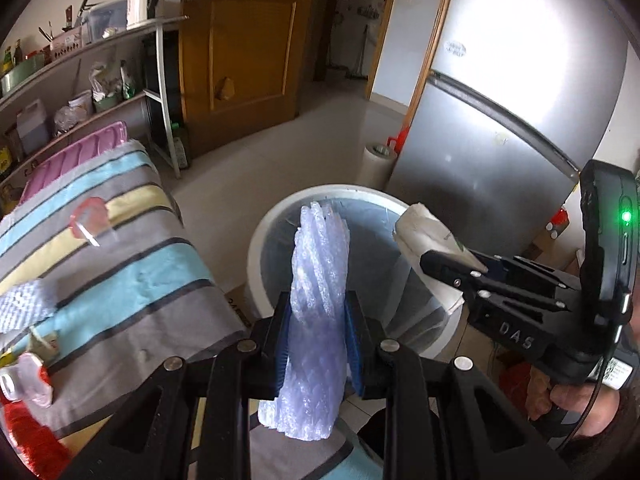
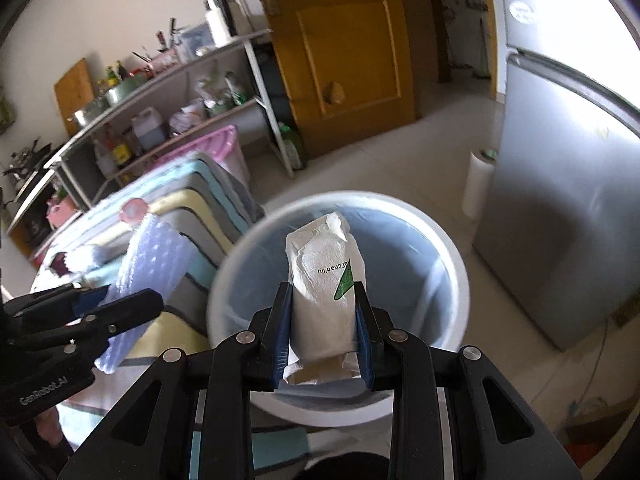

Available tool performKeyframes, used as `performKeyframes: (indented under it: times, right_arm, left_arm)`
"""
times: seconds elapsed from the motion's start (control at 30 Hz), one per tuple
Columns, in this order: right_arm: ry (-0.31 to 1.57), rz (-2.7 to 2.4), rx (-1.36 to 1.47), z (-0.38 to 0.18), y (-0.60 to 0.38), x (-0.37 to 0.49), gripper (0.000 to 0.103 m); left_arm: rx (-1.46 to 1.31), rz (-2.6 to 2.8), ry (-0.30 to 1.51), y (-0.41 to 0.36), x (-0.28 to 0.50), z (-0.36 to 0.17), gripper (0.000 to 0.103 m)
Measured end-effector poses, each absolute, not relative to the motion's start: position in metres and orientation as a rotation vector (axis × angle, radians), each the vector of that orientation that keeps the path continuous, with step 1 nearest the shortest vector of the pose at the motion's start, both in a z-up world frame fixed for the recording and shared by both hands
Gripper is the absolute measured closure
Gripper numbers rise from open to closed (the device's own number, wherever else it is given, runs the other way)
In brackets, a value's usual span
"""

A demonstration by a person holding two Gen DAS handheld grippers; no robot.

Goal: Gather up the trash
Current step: 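Carry the foam net and paper bag over the bin and release both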

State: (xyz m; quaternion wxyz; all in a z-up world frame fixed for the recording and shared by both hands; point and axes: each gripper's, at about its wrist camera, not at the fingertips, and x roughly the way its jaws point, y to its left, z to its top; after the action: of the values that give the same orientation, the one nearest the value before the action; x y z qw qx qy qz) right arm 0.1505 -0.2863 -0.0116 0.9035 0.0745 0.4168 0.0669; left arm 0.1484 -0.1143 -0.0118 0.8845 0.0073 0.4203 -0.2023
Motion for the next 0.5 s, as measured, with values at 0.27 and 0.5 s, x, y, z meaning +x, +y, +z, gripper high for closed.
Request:
performKeyframes:
  times: [0.27, 0.5]
  right_arm:
    - [0.942, 0.109, 0.12, -0.043, -0.296, 0.166, 0.073]
    - [0.989, 0.084, 0.1, -0.059, -0.299, 0.172, 0.069]
  left_arm:
    - [0.037, -0.42, 0.949, -0.134, 0.161, -0.034, 0.075]
    - [0.035, -0.403, 0.978, -0.135, 0.166, -0.044, 0.044]
